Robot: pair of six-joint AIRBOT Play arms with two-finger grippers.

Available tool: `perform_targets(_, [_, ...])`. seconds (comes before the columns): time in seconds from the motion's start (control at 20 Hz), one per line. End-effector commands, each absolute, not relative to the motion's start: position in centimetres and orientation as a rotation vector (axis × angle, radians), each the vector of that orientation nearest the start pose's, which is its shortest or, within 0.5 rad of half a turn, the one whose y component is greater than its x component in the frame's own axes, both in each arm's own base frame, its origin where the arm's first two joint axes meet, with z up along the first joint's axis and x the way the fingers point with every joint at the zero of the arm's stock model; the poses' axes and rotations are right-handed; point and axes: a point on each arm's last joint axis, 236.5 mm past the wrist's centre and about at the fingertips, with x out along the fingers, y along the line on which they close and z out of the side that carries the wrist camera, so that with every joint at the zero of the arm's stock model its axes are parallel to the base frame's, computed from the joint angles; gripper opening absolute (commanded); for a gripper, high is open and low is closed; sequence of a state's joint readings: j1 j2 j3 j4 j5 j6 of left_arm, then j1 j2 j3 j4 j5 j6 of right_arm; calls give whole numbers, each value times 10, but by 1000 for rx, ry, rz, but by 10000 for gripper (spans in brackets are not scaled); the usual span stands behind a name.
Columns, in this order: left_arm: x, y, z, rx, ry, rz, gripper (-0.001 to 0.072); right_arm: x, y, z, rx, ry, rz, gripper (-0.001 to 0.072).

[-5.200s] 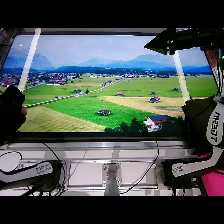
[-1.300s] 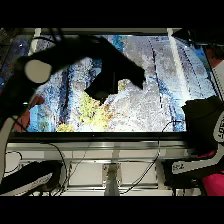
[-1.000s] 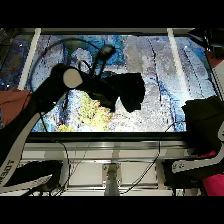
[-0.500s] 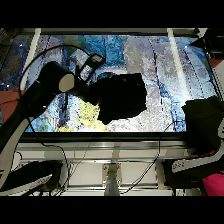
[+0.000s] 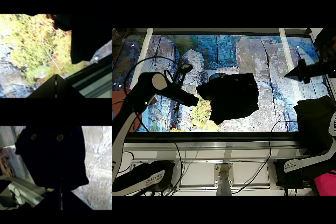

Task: Fold the clothes and pants, and hang the long-sleeved shirts on hangers.

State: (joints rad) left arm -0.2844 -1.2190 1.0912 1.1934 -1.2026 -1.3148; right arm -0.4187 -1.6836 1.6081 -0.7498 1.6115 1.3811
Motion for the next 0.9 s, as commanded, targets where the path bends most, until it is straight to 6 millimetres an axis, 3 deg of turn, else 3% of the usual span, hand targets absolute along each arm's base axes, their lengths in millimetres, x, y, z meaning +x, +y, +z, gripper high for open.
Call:
perform_targets(0.0, [286,-192,-16,-116,1363,-719,4,379,30,7,947,1544,513,20])
perform_targets(0.1, [271,-195,-36,-153,1391,-728,4,358,44,-20,989,1627,496,51])
perform_targets(0.2, [260,-200,-46,-202,1407,-745,5,343,53,-40,971,1665,503,315])
perform_targets(0.25, [257,-203,-47,-227,1416,-750,5,339,55,-49,943,1676,495,383])
perform_targets(0.55, [256,-210,-44,-241,1402,-778,6,352,69,-85,661,1634,468,382])
perform_targets(0.7, [256,-211,-43,-249,1400,-780,5,355,86,-94,587,1627,496,382])
perform_targets(0.85, [257,-217,-38,-285,1393,-789,6,366,86,-104,502,1589,465,383])
